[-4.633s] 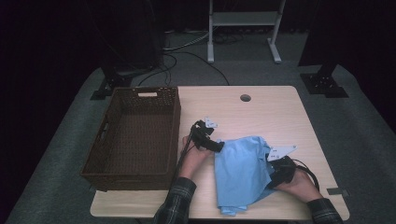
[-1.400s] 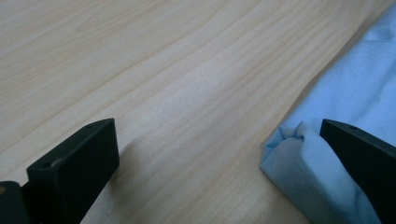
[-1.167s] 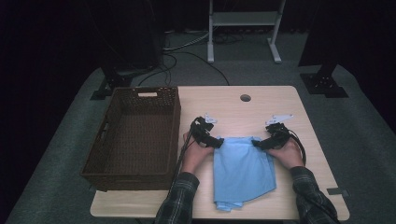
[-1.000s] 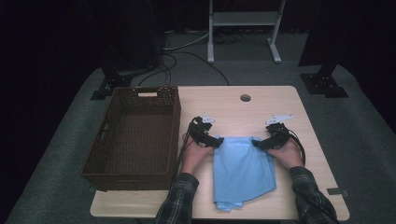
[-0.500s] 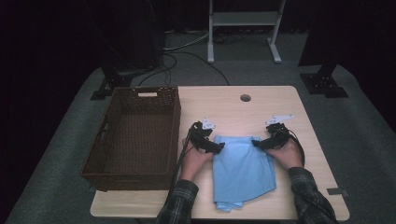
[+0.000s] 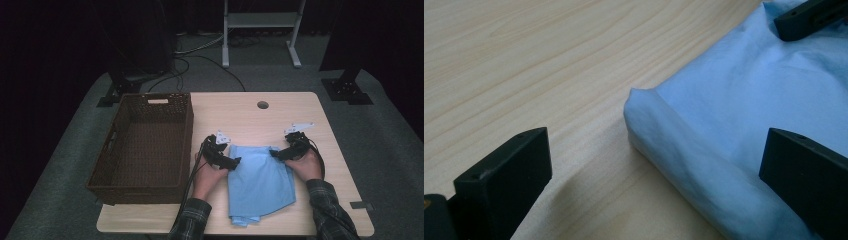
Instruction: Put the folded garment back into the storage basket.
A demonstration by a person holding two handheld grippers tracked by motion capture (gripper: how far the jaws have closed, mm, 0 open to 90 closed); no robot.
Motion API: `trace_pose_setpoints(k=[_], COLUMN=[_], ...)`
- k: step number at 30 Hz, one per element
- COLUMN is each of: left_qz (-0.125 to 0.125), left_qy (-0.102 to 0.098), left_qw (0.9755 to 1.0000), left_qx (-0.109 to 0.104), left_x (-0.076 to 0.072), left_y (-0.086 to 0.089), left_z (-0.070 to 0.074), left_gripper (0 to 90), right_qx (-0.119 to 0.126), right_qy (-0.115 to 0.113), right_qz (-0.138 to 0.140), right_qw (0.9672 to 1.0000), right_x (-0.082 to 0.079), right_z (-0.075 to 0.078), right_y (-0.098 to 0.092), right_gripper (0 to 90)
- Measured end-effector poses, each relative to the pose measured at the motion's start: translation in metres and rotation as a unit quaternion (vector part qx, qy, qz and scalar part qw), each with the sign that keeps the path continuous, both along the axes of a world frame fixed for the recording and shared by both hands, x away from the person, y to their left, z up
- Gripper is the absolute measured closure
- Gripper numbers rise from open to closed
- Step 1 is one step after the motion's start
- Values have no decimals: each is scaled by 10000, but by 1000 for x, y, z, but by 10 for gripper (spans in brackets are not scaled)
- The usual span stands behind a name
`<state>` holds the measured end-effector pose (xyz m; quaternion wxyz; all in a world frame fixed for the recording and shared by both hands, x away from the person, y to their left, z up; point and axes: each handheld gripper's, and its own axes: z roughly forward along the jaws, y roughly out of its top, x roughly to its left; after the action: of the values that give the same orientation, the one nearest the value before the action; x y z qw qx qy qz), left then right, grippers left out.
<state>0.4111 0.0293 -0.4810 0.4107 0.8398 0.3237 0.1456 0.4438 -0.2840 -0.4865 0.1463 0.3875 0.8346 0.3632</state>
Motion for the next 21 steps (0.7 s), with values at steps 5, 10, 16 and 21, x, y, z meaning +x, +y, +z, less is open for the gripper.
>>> trace_pose_setpoints(k=[5,10,16,21], left_qz=[-45,-81,-108,-103], left_qy=[-4,-33,20,10], left_qw=[10000,10000,9999,9999], left_qx=[-30,-46,-59,-76], left_x=[-7,-14,-21,-27], left_y=[0,0,1,2], left_z=[0,0,0,0], left_gripper=[0,0,0,0], right_qx=[1,-3,-2,-6], right_qy=[2,-2,0,-1], right_qz=[-4,-4,-33,-33], right_qw=[10000,10000,10000,10000], right_x=[0,0,1,1], right_z=[0,0,0,0], right_y=[0,0,0,0], right_gripper=[0,0,0,0])
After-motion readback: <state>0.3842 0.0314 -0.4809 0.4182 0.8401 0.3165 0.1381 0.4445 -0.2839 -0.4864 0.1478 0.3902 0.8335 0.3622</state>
